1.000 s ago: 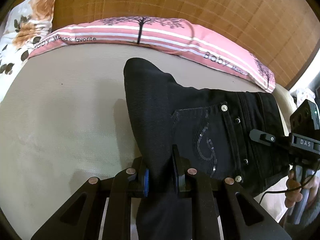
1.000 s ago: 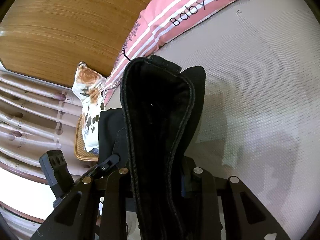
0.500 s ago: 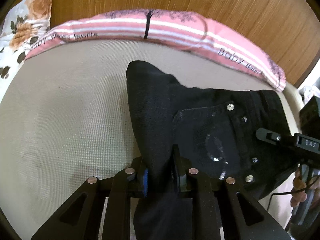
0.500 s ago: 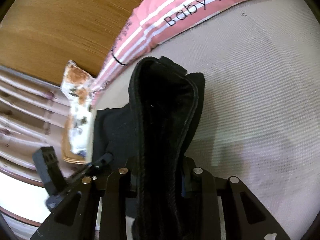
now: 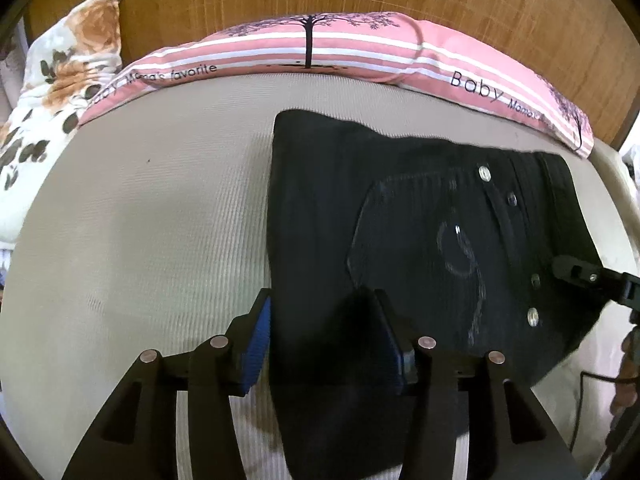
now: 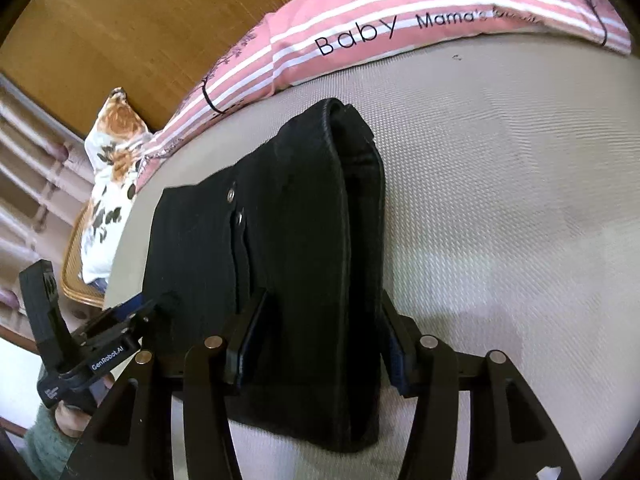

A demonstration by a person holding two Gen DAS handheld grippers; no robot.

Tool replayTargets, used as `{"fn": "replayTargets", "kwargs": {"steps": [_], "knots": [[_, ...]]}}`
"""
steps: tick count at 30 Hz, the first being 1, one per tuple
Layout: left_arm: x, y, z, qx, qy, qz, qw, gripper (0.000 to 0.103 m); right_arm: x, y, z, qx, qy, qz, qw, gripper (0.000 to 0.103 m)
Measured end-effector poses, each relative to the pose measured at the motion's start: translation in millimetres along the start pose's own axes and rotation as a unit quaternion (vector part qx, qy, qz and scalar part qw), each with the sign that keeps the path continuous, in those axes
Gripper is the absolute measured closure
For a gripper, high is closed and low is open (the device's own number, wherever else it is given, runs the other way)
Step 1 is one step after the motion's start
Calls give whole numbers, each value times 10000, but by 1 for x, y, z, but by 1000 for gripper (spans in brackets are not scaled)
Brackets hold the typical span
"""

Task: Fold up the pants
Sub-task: 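Press the folded stack flat and open both tools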

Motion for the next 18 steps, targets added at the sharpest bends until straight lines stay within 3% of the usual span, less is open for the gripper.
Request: {"fn": "replayTargets", "kwargs": {"steps": [7, 13, 18], "knots": [[25, 28, -4, 23, -100, 28, 9999, 51, 29, 16, 5, -11, 29, 184, 9998, 54], [29, 38, -7, 104, -88, 54, 9999, 49, 27, 24, 9, 233, 330, 239, 9989, 54], [25, 41, -13, 249, -113, 70, 9996, 39, 25, 29, 17, 10, 352, 286, 9990, 53]]}}
Point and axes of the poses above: each gripper's, at about its wrist camera, not at the fingertips, and x roughly against the way its jaws point, z to its right, y to its underside, the point moved 8 cm from there along -x, roughly the way its jaws point, and after that the axes turned 14 degrees about z, right-handed, at the moved point
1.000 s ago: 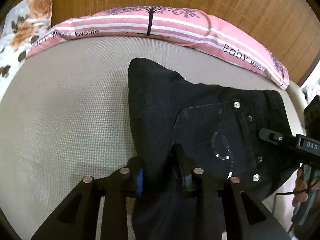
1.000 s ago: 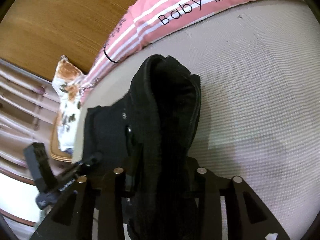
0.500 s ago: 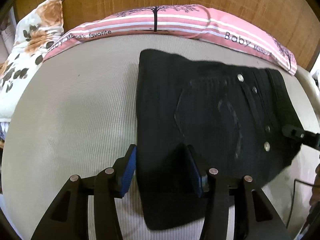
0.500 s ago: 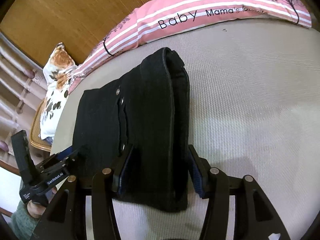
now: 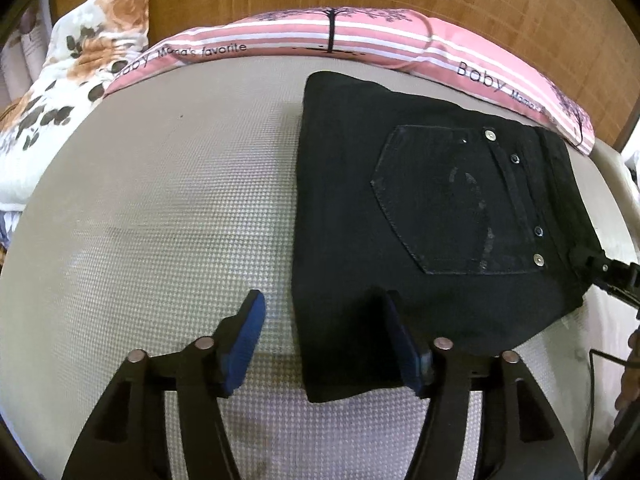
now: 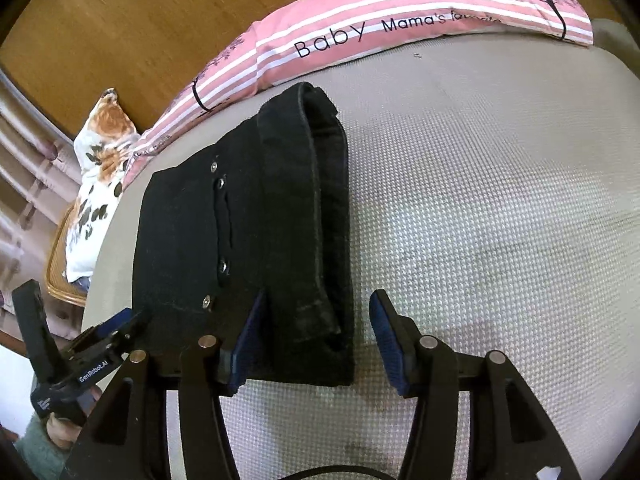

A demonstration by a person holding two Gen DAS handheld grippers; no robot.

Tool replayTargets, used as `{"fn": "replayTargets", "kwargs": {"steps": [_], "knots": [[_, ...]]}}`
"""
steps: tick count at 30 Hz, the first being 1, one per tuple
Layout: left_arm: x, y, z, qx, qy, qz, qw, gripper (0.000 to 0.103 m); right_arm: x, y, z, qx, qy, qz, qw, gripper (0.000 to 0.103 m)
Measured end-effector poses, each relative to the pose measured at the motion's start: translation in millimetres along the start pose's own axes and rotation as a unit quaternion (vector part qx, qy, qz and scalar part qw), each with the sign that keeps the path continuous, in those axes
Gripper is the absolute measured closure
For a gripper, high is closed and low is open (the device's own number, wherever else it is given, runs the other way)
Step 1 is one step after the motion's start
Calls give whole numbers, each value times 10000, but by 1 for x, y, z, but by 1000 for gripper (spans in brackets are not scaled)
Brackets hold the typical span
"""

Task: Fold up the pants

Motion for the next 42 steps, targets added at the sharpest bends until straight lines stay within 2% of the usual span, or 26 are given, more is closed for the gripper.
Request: {"fn": "replayTargets", "kwargs": {"steps": [5, 9, 10, 15, 17, 22, 31, 42], "knots": [[4, -3, 1, 17, -127, -7, 9999, 39, 2, 0, 1, -100, 46, 21, 9999, 48], [15, -3, 4, -100, -343, 62, 9993, 39, 10, -5, -9, 125, 200, 150, 9996, 45], [19, -3, 5, -111, -367, 84, 9992, 38, 14, -7, -12, 179, 224, 194, 9994, 39], [37, -4, 9, -12, -442, 157, 9989, 36, 36, -7, -32, 731, 429, 458, 9953, 24], [45, -3, 11, 16, -487, 195, 9986, 29, 45, -5, -41, 943, 472, 565, 9928, 19], [67, 2, 17, 53, -541, 301, 9981, 20, 66, 3, -60, 1281, 535, 772, 9873, 7], [99, 13, 25, 42, -640, 511, 9966, 14, 84, 21, -70, 1286, 649, 850, 9859, 2], [115, 19, 32, -31, -722, 646, 9953, 8, 98, 34, -71, 1449, 737, 941, 9822, 1]]}}
Point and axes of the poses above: each gripper's, at about its wrist camera, not at the fingertips, and x roughly against the way its jaws point, z to its right, y to its underside, the point moved 8 cm from there along -x, roughly the way its jaws point, and after that the axes turned 14 degrees about z, right-handed, at the moved point
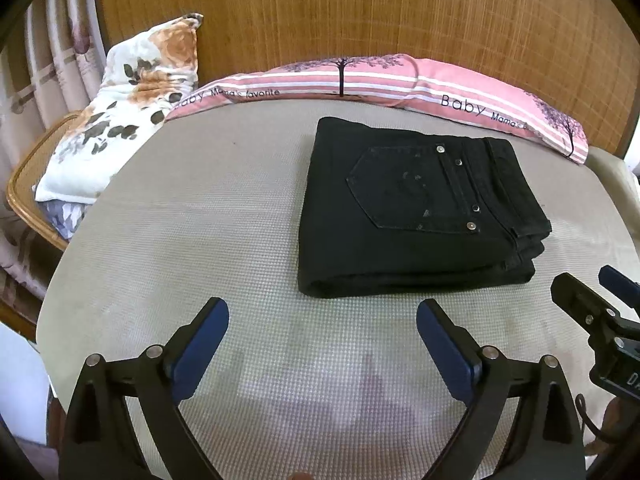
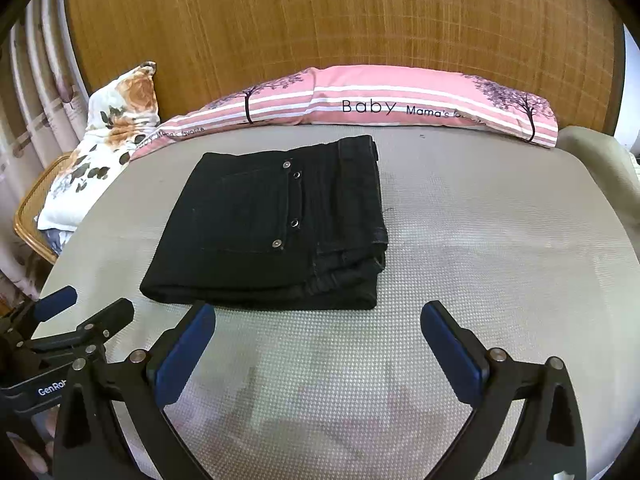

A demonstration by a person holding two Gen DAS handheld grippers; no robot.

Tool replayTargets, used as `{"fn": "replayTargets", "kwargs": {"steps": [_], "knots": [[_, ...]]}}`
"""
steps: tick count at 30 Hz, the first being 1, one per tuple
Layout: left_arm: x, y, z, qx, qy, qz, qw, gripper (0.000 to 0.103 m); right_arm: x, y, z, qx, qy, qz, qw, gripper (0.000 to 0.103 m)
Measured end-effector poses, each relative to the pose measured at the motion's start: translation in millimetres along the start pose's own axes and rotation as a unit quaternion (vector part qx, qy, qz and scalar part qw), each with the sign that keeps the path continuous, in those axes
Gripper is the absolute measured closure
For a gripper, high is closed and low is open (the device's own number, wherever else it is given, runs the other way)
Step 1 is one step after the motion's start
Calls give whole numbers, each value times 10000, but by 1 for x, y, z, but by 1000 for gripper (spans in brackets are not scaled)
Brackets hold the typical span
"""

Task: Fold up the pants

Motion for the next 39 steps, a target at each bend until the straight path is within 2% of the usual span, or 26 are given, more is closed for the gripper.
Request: {"fn": "replayTargets", "kwargs": {"steps": [16, 39], "knots": [[1, 5, 0, 19, -39, -46, 10000, 1, 3, 5, 1, 71, 60, -32, 10000, 1], [-3, 12, -3, 82, 27, -189, 9998, 1, 1, 15, -10, 216, 86, -212, 9995, 1]]}}
Point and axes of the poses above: each gripper's, at about its wrist camera, not at the fingertips, and x roughly against the way its jaws point, z to its right, y to its underside, the point moved 8 cm from there along -x, roughly the way its jaws point, and after that the axes turned 14 degrees about z, right-handed, at the moved point
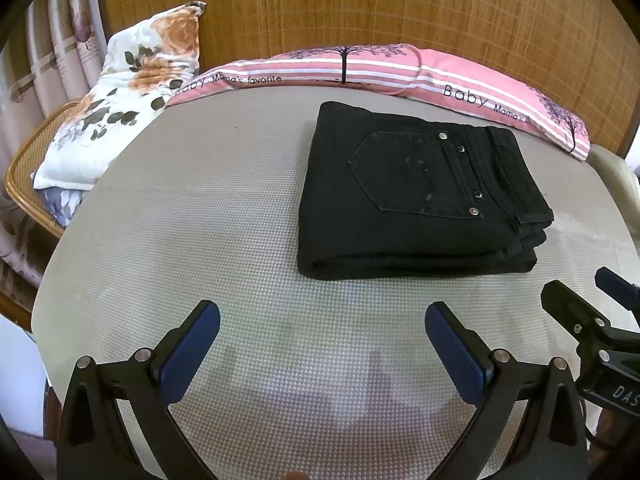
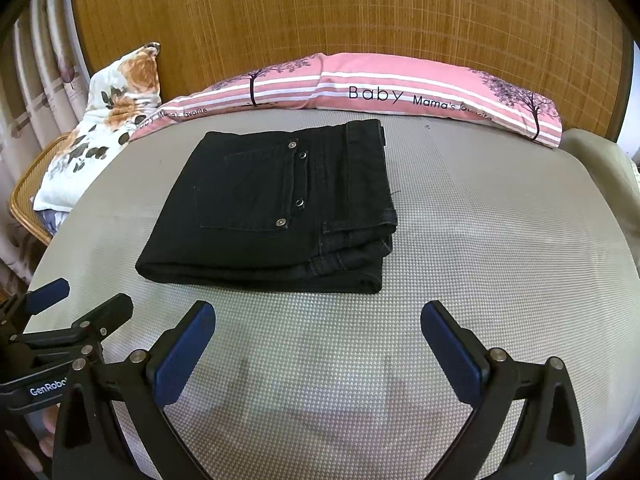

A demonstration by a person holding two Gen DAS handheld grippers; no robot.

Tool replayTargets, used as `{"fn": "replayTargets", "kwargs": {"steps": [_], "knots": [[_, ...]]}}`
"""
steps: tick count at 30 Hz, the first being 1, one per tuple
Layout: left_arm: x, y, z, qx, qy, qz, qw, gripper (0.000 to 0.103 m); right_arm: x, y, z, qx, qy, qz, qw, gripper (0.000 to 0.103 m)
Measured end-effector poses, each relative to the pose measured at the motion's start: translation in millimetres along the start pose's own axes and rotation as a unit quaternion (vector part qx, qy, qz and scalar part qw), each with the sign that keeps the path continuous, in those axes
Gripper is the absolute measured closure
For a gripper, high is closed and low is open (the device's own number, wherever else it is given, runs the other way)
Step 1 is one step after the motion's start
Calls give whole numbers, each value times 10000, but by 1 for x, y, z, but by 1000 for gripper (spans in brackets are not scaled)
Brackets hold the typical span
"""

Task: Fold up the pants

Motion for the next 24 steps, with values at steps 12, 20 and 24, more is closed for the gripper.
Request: {"fn": "replayTargets", "kwargs": {"steps": [12, 20, 24], "knots": [[-2, 3, -1, 10, -79, -40, 10000, 1, -3, 3, -1, 3, -12, -55, 10000, 1], [-3, 4, -2, -10, -100, -56, 9999, 1, -4, 4, 1, -10, 8, -77, 10000, 1], [-3, 5, -2, -17, -112, -55, 9999, 1, -5, 5, 2, -11, 13, -97, 10000, 1]]}}
Point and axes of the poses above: each gripper's, at about its wrist camera, not at the fingertips, and x roughly against the way its jaws point, z to its right, y to its underside, the point moved 8 cm from there along -x, roughly the way its jaws point, and after that the axes turned 14 degrees about z, right-handed, at the moved point
